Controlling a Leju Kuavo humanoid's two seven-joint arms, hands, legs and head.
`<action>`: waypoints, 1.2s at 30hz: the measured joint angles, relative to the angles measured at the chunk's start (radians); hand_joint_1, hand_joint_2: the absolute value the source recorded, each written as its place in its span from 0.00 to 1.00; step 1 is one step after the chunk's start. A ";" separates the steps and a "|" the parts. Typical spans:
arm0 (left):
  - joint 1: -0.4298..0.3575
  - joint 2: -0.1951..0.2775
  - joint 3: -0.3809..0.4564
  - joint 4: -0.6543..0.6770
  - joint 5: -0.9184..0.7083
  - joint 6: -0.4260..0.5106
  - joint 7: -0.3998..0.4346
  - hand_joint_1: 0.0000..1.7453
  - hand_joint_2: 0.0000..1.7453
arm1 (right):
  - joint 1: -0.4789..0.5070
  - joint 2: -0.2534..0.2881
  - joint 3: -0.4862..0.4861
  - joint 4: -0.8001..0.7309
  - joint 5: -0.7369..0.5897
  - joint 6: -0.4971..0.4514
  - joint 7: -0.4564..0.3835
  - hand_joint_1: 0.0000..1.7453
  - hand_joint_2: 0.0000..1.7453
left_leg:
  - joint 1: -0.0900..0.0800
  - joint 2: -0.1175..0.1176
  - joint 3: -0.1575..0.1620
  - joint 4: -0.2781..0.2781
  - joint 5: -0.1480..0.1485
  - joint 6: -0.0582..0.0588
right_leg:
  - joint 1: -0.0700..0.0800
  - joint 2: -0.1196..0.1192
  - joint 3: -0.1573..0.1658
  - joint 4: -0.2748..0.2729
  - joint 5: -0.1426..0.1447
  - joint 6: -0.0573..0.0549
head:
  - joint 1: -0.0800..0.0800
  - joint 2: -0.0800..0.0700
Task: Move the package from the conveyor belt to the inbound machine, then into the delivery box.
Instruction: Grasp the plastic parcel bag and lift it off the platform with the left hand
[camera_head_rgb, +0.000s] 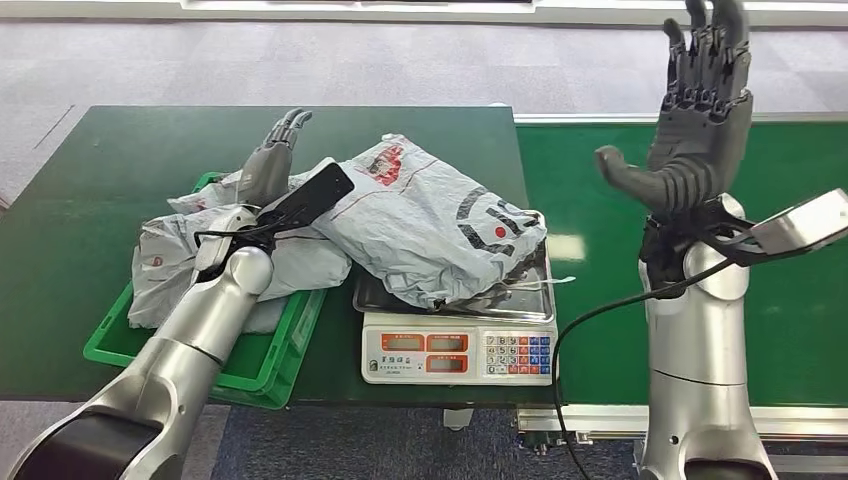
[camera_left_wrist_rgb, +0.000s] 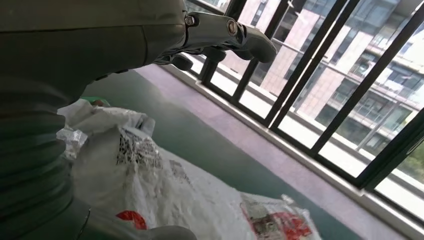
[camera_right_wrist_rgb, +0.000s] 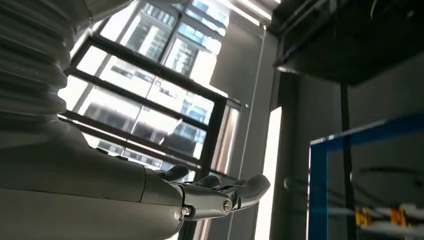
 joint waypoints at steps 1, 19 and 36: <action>-0.009 -0.005 -0.004 0.034 -0.006 0.002 0.004 0.00 1.00 | -0.002 0.013 -0.009 0.000 0.000 -0.014 0.003 0.00 1.00 | 0.000 0.000 0.000 0.000 0.000 0.000 | 0.000 0.000 0.000 0.000 0.000 0.000 | 0.000 0.000; -0.058 -0.086 -0.110 0.287 -0.178 -0.398 0.106 1.00 1.00 | -0.006 0.089 -0.042 -0.017 0.029 -0.136 0.033 0.00 1.00 | 0.000 0.000 -0.001 0.000 0.000 0.000 | -0.001 0.000 0.000 0.000 0.000 0.000 | 0.000 0.000; -0.056 -0.125 -0.193 0.319 -0.208 -0.449 0.058 1.00 1.00 | 0.017 0.092 -0.066 -0.018 0.008 -0.139 0.028 0.00 1.00 | 0.000 0.000 0.003 0.000 -0.001 0.000 | 0.000 0.000 0.003 0.000 -0.001 0.000 | 0.000 0.000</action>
